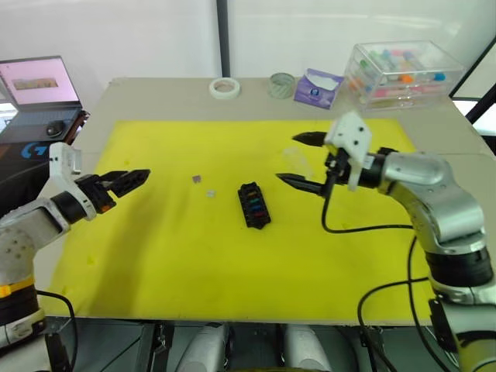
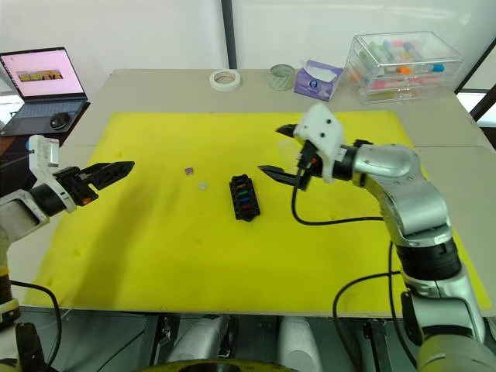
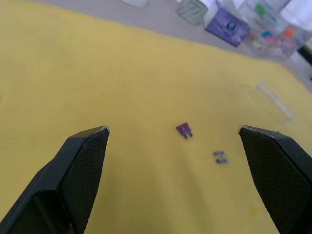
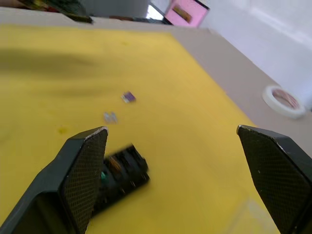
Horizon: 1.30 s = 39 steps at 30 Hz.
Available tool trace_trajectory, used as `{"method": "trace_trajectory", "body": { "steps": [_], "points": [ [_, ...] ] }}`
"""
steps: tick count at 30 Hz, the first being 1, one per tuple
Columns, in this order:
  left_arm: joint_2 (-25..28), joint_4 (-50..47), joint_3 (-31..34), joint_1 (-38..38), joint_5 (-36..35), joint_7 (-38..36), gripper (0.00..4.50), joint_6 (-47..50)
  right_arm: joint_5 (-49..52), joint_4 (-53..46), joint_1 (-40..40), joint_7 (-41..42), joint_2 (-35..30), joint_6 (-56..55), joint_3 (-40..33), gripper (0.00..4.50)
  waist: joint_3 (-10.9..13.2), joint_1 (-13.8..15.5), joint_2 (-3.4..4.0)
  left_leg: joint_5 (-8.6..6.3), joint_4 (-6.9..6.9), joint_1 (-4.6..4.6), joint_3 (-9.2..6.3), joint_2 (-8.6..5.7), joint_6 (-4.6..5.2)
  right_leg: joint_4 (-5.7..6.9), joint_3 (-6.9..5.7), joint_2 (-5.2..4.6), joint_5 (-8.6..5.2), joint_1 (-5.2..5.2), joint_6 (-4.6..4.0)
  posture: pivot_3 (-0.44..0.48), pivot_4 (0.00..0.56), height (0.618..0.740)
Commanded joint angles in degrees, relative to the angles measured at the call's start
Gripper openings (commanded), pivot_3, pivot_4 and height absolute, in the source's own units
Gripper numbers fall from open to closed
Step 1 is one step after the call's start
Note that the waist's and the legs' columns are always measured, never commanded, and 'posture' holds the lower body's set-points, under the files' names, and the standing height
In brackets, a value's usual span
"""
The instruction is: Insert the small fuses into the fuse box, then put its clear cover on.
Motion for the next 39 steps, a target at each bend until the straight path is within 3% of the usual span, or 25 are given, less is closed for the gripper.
{"method": "trace_trajectory", "body": {
  "steps": [1, 5, 9, 16, 23, 39],
  "points": [
    [-2.29, -0.40, 6.64, -2.44, -9.04, 4.16, 4.50, 1.40, 0.62, -2.56, -2.95, -0.45, 1.65, 1.03, 1.50, 4.48, -0.03, 0.22, -0.07, 0.00, 0.02, -0.01, -0.01, 0.00, 0.00, 0.00, -0.01, 0.00, 0.00, 0.00, 0.00, 0.000, 0.150, 0.740],
    [-5.77, 1.99, 9.30, -3.27, -18.46, 14.83, 4.50, 6.71, -0.44, -2.88, -3.27, -1.55, 2.89, 0.86, 2.87, 4.48, -0.08, 0.38, -0.17, 0.00, 0.09, 0.00, -0.04, -0.04, 0.00, -0.01, -0.02, -0.04, 0.00, 0.11, 0.00, 0.000, 0.150, 0.740],
    [-7.20, 6.42, 6.93, -3.29, -26.44, 23.93, 4.50, 14.73, -0.88, -2.73, -2.89, -2.91, 4.01, 0.78, 3.55, 4.48, -0.09, 0.14, -0.17, 0.00, 0.10, 0.02, -0.04, -0.04, 0.00, 0.04, -0.01, -0.03, 0.00, 0.08, 0.00, 0.000, 0.150, 0.740],
    [-10.62, 20.96, 4.07, -9.03, -49.14, 41.90, 4.50, 11.17, -0.87, -2.83, -2.86, -3.84, 4.90, 1.65, 3.72, 4.48, -0.13, 0.11, -0.23, 0.00, 0.14, 0.03, -0.04, -0.04, 0.00, 0.10, 0.00, -0.03, 0.00, 0.06, 0.00, 0.000, 0.150, 0.740],
    [-9.00, 32.07, 0.03, -14.17, -50.35, 44.41, 4.50, 10.92, -0.44, -2.54, -3.44, -4.46, 5.75, 2.58, 3.58, 4.48, -0.14, -0.08, -0.26, 0.00, 0.14, 0.04, -0.03, -0.06, 0.00, 0.18, 0.02, -0.03, 0.00, 0.00, 0.00, 0.000, 0.150, 0.740],
    [-9.69, 36.49, -3.96, -16.63, -37.50, 34.84, 4.50, 9.79, -1.79, -2.34, -4.34, -5.35, 6.03, 3.41, 4.56, 4.48, -0.14, 0.04, -0.26, 0.00, 0.14, 0.04, -0.03, -0.08, -0.01, 0.20, 0.03, -0.04, 0.00, 0.00, 0.00, 0.000, 0.150, 0.740]
  ]
}}
